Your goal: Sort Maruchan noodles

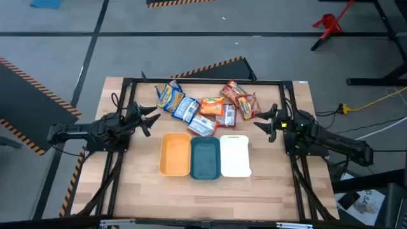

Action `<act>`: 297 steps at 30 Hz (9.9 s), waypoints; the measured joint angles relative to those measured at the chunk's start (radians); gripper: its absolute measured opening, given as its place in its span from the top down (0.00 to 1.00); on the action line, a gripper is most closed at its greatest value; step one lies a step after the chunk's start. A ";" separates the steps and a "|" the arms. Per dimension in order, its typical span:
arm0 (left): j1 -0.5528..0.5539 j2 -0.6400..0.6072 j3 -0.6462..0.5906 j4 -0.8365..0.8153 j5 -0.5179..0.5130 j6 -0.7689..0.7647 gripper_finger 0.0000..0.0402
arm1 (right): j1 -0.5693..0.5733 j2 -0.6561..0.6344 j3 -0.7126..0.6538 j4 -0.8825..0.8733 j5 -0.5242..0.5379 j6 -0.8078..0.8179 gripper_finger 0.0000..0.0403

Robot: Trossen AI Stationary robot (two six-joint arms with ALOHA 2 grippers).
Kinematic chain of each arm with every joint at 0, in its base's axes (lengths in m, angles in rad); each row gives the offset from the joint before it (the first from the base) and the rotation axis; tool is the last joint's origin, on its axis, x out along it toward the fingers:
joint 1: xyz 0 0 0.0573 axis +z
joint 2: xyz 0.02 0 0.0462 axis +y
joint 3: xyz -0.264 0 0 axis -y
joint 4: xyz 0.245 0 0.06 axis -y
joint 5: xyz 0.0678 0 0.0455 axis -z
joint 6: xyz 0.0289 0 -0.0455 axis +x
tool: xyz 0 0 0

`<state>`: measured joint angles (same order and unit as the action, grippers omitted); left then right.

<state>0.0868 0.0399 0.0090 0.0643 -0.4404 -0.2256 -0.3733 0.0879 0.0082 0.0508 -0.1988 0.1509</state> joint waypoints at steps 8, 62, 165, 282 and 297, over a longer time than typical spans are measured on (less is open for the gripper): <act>0.000 0.000 0.000 0.000 0.000 0.000 0.47 | 0.000 0.000 0.000 0.000 0.000 0.000 0.52; 0.000 0.000 0.000 0.183 -0.029 -0.033 0.47 | 0.000 0.000 0.000 0.009 0.038 0.113 0.52; -0.020 0.000 0.000 0.153 0.116 -0.348 0.47 | -0.379 1.300 0.745 -0.502 0.220 0.247 1.00; -0.020 0.000 0.000 0.077 0.063 -0.322 0.47 | 0.880 0.922 0.748 -0.649 0.444 1.429 1.00; -0.020 0.000 0.000 0.077 0.065 -0.323 0.47 | 0.904 1.216 0.748 -0.508 0.420 1.481 1.00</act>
<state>0.0666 0.0399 0.0090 0.1417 -0.3756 -0.5484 0.5304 1.3034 0.7567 -0.4568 0.2208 1.6317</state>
